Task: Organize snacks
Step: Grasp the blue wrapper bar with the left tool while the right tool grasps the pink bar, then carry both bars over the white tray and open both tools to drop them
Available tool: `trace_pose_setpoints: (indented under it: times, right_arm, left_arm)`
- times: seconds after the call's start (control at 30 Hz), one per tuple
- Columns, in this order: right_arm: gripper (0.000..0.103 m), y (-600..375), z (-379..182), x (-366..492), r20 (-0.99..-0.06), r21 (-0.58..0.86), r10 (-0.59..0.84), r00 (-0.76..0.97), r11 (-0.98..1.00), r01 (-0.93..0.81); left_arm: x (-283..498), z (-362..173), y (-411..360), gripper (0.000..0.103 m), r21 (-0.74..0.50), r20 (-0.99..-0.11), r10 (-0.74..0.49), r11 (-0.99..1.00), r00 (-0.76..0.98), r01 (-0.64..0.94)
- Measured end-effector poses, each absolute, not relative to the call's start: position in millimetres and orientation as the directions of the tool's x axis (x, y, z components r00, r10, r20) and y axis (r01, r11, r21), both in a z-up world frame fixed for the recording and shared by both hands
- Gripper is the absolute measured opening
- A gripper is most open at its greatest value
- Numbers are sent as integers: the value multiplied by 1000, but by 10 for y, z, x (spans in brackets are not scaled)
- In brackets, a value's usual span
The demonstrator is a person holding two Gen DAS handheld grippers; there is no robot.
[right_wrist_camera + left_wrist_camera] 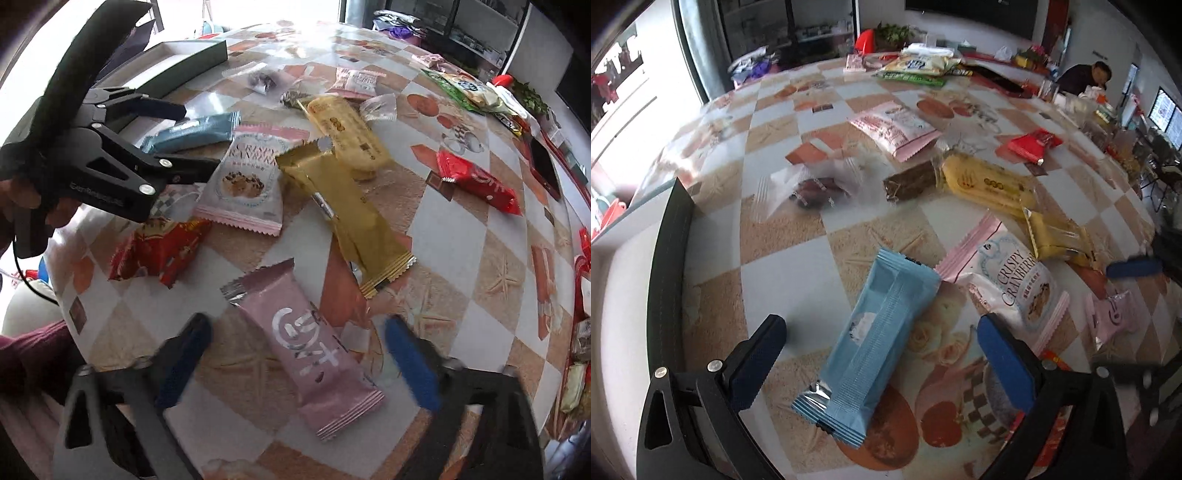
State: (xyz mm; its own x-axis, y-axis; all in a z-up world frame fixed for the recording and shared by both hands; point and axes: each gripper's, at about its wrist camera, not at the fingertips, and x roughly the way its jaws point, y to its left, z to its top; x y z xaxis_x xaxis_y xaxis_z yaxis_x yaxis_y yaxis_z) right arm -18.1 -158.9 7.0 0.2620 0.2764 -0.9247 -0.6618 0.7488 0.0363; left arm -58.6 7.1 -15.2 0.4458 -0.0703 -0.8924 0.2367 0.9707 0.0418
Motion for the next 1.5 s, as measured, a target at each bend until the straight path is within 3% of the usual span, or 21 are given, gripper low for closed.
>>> trace_pose_setpoints:
  times: [0.03, 0.07, 0.13, 0.17, 0.2, 0.23, 0.5, 0.8, 1.1, 1.27, 1.5]
  right_arm:
    - [45, -1607, 96, -175, -923, 39, 277, 268, 758, -651]
    - [32, -1631, 118, -164, -923, 45, 275, 269, 771, -635]
    - [27, -1695, 115, -106, -923, 90, 293, 249, 794, -601]
    - [27, -1729, 114, -99, -919, 110, 307, 247, 802, -588]
    - [27, -1764, 111, -95, -915, 127, 318, 246, 810, -573]
    - [26, -1787, 113, -80, -913, 143, 326, 246, 819, -555]
    - [26, -2054, 238, -70, -857, 314, 446, 257, 849, -425]
    - [26, -1895, 619, -130, -782, 390, 541, 309, 812, -434]
    - [26, -1018, 855, -45, -722, 469, 650, 236, 711, -524]
    - [26, -314, 929, 17, -672, 536, 726, 149, 615, -579]
    - [26, 648, 810, 82, -639, 592, 768, 42, 526, -611]
  left_arm:
    - [-588, -147, 32, 99, 45, -892, -72, 968, 446, 246]
    - [-584, -114, -4, 93, 51, -892, -73, 964, 447, 260]
    - [-593, -70, -86, 78, 45, -892, -88, 959, 443, 281]
    - [-601, -33, -111, 59, 44, -891, -93, 957, 444, 288]
    - [-599, -1, -129, 32, 41, -888, -99, 955, 449, 292]
    - [-606, 18, -133, 25, 34, -886, -106, 957, 452, 289]
    - [-890, 176, 70, 25, -71, -842, -151, 983, 518, 170]
    - [-1253, 700, 415, 25, -123, -738, -151, 988, 657, 89]
    - [-1568, 909, 1300, 25, -116, -689, 7, 986, 725, -120]
    - [-1738, 817, 1909, 25, -111, -708, 125, 952, 695, -285]
    - [-1846, 548, 2351, 25, -100, -752, 193, 912, 631, -398]
